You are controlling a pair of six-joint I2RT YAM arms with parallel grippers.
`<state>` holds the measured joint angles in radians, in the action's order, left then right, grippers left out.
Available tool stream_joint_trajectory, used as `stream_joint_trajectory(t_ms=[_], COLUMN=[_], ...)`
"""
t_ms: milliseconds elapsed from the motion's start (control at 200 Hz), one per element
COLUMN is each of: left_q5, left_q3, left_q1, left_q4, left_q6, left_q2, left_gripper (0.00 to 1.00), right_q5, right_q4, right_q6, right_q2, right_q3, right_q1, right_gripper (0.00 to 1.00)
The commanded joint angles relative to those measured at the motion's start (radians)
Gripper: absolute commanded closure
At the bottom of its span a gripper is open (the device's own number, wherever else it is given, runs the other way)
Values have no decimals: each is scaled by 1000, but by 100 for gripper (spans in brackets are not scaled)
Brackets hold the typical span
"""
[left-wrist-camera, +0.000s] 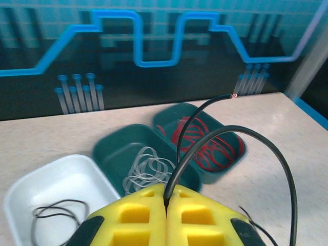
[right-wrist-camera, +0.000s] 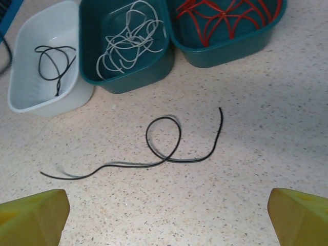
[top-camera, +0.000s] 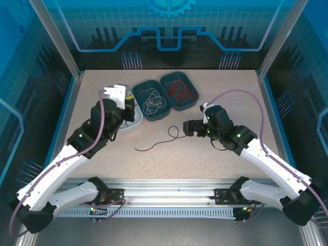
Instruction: Untangle the cables
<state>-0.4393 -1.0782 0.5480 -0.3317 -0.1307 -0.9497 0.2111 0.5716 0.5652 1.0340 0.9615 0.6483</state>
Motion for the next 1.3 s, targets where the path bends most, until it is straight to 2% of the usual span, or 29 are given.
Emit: stream_joint_trajectory(t_ms=[0, 180, 340, 755, 1031, 1296], left_q5=[-38, -96, -74, -18, 40, 84], left_q3=[-19, 2, 27, 109, 112, 78], left_q1=[-77, -168, -244, -367, -418, -424], left_q4=[-16, 34, 70, 135, 192, 200], left_q6=[-12, -11, -31, -131, -148, -132], left_q2=[-1, -56, -122, -255, -361, -480], left_gripper=[98, 97, 97, 97, 98, 97], right_q5=[52, 39, 37, 39, 39, 40], right_q4=[37, 44, 43, 48, 45, 51], right_q6=[21, 19, 18, 18, 18, 18], right_q2=[-17, -10, -14, -9, -9, -14], right_q3=[4, 4, 3, 4, 5, 6], right_q1=[-9, -9, -9, -8, -8, -10], right_gripper=[0, 0, 0, 0, 0, 0])
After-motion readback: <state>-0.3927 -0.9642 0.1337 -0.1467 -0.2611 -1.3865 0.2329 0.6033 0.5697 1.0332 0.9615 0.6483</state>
